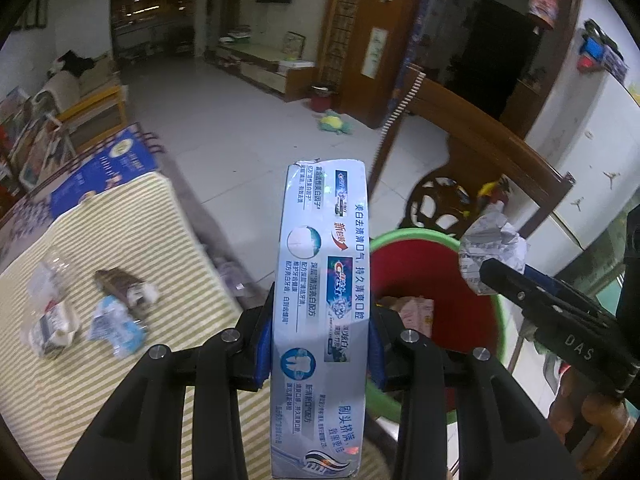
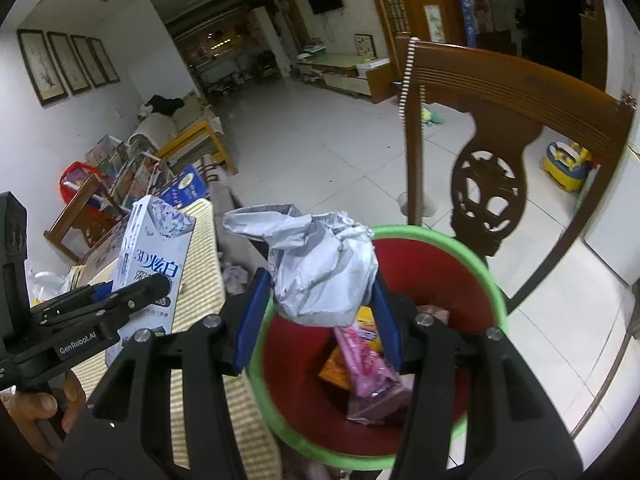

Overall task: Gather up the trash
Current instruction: 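Carry the toothpaste box and crumpled paper toward the red bucket with both tools, then open both tools over the red bucket to drop the box and paper, then grasp the clear plastic bottle with the left tool while the right grasps the brown snack box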

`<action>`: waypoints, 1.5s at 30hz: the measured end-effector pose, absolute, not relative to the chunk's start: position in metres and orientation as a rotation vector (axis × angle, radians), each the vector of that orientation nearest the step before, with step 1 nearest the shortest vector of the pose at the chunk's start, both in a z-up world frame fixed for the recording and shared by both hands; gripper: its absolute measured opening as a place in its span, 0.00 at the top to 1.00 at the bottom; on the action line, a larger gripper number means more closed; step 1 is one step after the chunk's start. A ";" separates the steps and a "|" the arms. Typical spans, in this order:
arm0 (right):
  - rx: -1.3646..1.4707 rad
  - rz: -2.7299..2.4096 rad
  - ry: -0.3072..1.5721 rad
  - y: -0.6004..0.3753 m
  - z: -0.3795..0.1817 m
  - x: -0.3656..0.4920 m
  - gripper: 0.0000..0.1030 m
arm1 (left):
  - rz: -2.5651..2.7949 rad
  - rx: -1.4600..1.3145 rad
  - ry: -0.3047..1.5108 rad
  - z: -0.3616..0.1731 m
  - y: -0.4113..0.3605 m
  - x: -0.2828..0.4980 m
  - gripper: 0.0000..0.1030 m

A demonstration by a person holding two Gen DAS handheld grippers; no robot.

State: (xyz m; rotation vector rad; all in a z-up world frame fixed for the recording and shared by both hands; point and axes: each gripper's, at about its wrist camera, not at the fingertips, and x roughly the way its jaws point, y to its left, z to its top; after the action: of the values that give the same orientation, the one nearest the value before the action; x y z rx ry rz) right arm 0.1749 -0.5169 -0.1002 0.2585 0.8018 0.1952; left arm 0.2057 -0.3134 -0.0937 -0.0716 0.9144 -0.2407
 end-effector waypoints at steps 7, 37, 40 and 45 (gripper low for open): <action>0.275 0.142 0.824 -0.552 -0.106 0.170 0.52 | -0.314 -0.054 0.949 -0.106 -0.355 0.220 0.66; 0.289 0.161 0.849 -0.522 -0.113 0.187 0.32 | -0.176 -0.114 0.874 -0.103 -0.283 0.232 0.28; 0.274 0.207 0.863 -0.494 -0.115 0.192 0.32 | -0.041 -0.117 0.870 -0.105 -0.228 0.234 0.28; 0.254 0.279 0.897 -0.447 -0.122 0.194 0.32 | 0.144 -0.067 0.914 -0.122 -0.122 0.238 0.26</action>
State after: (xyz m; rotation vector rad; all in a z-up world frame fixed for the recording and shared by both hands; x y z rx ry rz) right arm 0.1938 -0.4474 -0.1221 0.2535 0.8967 0.2790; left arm 0.2379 -0.1223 -0.1223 -0.0666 0.9142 0.1439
